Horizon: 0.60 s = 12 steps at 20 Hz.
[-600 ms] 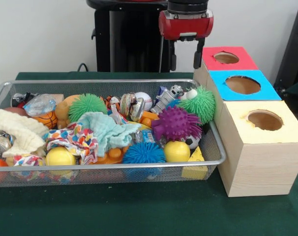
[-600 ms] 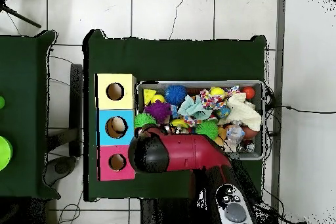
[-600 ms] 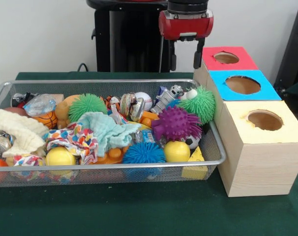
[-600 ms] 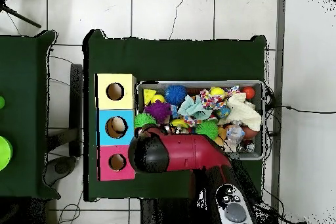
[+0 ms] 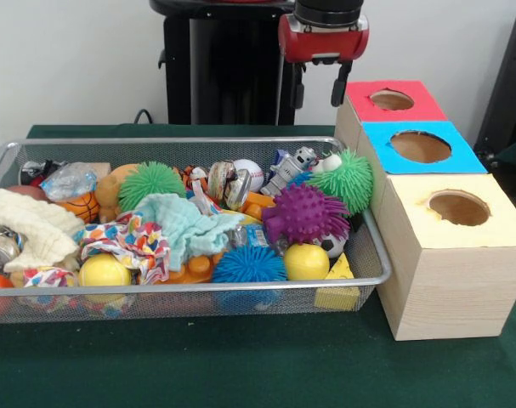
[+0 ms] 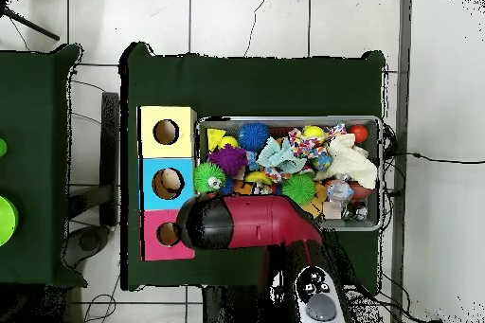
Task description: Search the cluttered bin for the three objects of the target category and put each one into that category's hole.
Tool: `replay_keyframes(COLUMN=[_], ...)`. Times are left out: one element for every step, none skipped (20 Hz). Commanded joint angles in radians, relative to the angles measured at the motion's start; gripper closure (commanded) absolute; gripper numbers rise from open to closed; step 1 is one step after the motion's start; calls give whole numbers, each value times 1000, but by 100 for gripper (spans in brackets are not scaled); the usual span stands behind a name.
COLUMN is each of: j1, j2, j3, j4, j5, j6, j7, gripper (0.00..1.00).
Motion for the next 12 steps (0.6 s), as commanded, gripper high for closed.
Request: replay_keyframes(j1=[25, 26, 27, 27, 27, 27, 28, 28, 29, 29, 29, 31], j2=[33, 33, 33, 34, 34, 34, 34, 34, 34, 34, 34, 31], j3=[-37, -39, -41, -41, -42, -43, -44, -45, -45, -46, -47, -49], j4=[-67, -67, -67, -67, -67, -67, -66, -67, -67, -67, -67, -67], j5=[-27, -26, -24, -22, -21, -19, -18, -17, -15, -14, -13, -13], j6=[96, 96, 96, 96, 96, 97, 97, 98, 99, 99, 100, 102], j7=[125, 124, 123, 121, 119, 117, 115, 114, 114, 113, 113, 114], gripper=[0, 0, 0, 0, 0, 0, 0, 0, 0, 0, 0, 0])
